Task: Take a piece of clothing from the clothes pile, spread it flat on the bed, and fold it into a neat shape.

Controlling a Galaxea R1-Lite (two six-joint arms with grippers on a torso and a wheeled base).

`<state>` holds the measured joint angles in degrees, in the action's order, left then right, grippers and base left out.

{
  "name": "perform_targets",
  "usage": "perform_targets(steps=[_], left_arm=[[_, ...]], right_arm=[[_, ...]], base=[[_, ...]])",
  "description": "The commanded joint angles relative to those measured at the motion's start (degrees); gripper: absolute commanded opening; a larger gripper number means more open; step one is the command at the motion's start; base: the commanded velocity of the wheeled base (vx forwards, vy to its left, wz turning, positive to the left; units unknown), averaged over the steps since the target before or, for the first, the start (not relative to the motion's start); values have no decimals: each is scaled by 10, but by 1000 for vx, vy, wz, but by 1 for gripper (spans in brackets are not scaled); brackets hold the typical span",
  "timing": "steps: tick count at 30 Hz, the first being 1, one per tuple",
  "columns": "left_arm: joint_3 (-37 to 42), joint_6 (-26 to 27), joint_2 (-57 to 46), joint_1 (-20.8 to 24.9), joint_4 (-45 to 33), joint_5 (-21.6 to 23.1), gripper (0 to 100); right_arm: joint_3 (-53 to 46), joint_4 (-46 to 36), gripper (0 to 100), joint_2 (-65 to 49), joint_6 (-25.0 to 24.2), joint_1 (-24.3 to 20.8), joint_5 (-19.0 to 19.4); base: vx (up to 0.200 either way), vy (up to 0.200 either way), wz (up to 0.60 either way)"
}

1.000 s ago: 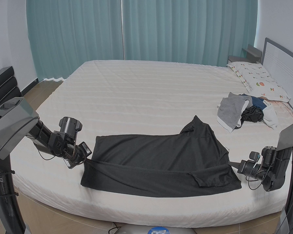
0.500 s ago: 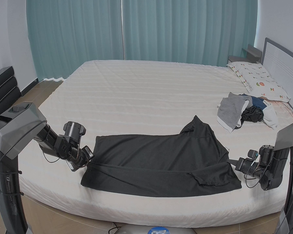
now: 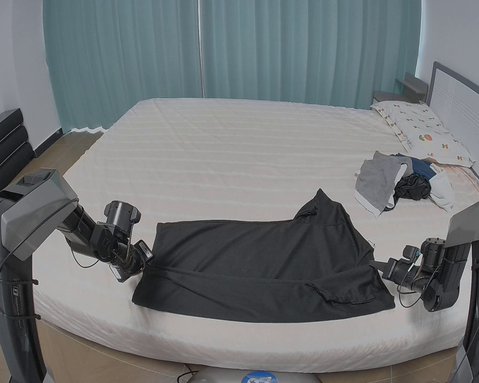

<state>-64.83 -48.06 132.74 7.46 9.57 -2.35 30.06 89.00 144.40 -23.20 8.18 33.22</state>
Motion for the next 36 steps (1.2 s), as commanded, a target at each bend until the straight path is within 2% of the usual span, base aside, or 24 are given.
perform_targets(steps=[1, 11, 14, 18, 36], left_arm=[[0, 0, 3, 0, 0, 0, 100], [-1, 0, 1, -8, 1, 2, 100], [0, -1, -10, -25, 12, 9, 100], [1, -21, -15, -28, 22, 18, 100], [-7, -43, -15, -25, 21, 22, 100]], right_arm=[[3, 4, 100, 9, 0, -2, -1], [5, 5, 100, 1, -24, 3, -11], [0, 4, 100, -17, -65, 5, -17], [-1, 5, 100, -20, -91, 8, -17], [-8, 4, 100, -16, -91, 10, -17]], base=[[0, 0, 0], [0, 0, 0], [0, 0, 0], [0, 0, 0], [11, 0, 0]])
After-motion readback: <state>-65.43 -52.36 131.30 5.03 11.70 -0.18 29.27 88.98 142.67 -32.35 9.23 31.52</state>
